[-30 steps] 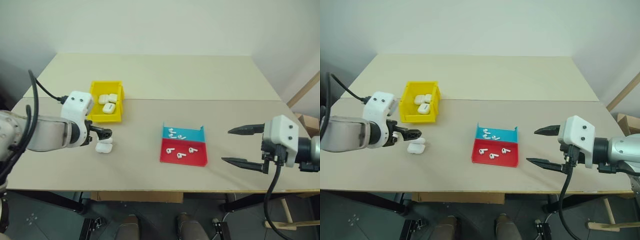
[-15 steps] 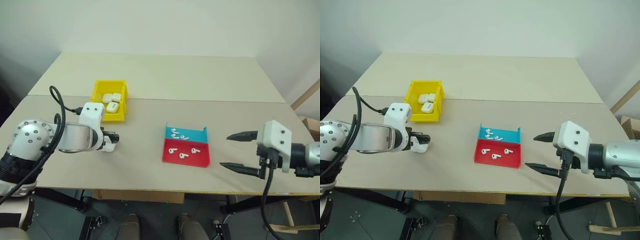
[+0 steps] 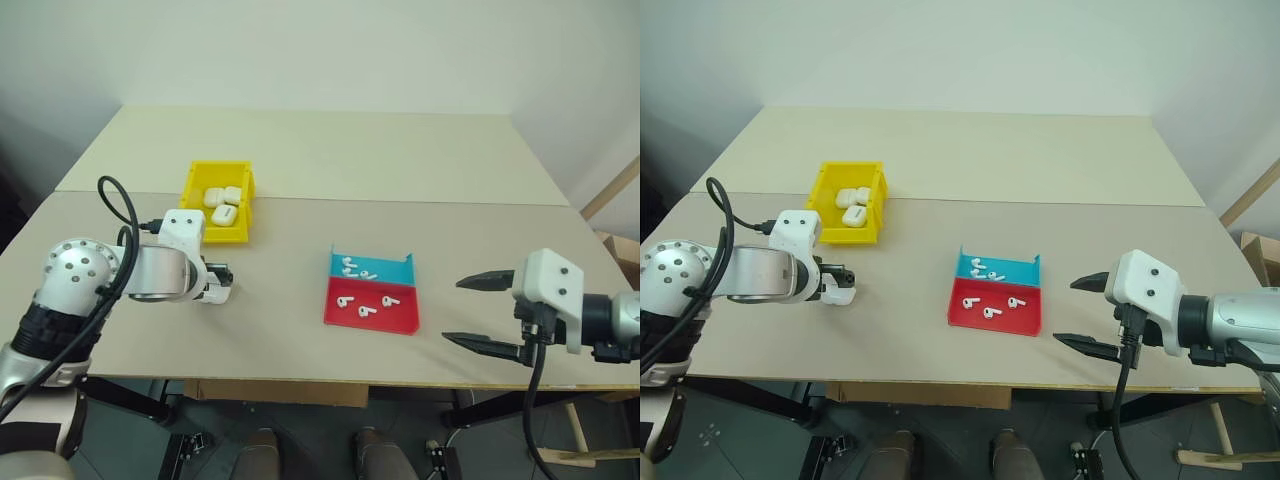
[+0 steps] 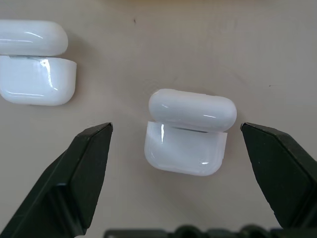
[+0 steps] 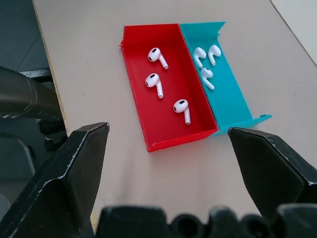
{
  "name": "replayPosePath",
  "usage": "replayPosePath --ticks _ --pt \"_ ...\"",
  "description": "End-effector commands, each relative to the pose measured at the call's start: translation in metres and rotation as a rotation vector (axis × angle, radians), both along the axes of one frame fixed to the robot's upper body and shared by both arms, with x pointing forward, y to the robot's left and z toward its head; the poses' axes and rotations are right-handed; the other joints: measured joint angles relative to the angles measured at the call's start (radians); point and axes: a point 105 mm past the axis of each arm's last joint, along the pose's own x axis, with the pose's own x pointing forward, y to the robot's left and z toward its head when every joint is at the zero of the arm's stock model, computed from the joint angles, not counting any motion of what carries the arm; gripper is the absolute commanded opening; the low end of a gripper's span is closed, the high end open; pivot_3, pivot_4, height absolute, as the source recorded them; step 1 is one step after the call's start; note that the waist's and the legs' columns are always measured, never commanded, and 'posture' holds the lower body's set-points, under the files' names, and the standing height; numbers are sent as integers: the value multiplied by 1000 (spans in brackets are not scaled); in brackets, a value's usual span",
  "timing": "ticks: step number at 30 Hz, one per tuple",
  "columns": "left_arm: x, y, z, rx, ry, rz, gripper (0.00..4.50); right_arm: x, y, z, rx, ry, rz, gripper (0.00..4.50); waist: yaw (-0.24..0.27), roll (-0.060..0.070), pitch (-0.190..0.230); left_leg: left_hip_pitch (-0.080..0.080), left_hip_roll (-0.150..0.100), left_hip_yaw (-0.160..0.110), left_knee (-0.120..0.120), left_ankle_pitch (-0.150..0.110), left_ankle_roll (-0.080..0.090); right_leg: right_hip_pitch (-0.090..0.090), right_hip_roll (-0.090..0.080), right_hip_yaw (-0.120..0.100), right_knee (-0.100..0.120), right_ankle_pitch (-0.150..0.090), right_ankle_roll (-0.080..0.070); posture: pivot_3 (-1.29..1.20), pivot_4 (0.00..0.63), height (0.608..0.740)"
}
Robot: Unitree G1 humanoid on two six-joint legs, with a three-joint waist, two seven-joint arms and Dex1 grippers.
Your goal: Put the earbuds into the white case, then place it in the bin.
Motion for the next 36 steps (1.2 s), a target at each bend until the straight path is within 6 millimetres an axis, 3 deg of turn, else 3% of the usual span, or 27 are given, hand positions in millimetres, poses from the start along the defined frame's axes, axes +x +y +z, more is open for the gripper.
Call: replayPosePath --ticks 1,36 --pt "-1 0 0 13 3 -2 4500 0 0 7 -31 -38 -5 4472 0 0 0 0 0 0 0 0 0 0 0 0 0 0 0 0 150 740" --pt "4 -10 -15 9 95 -30 4500 -1 -3 3 -45 -18 -51 4472 0 -1 0 0 0 0 0 0 0 0 0 0 0 0 0 0 150 740"
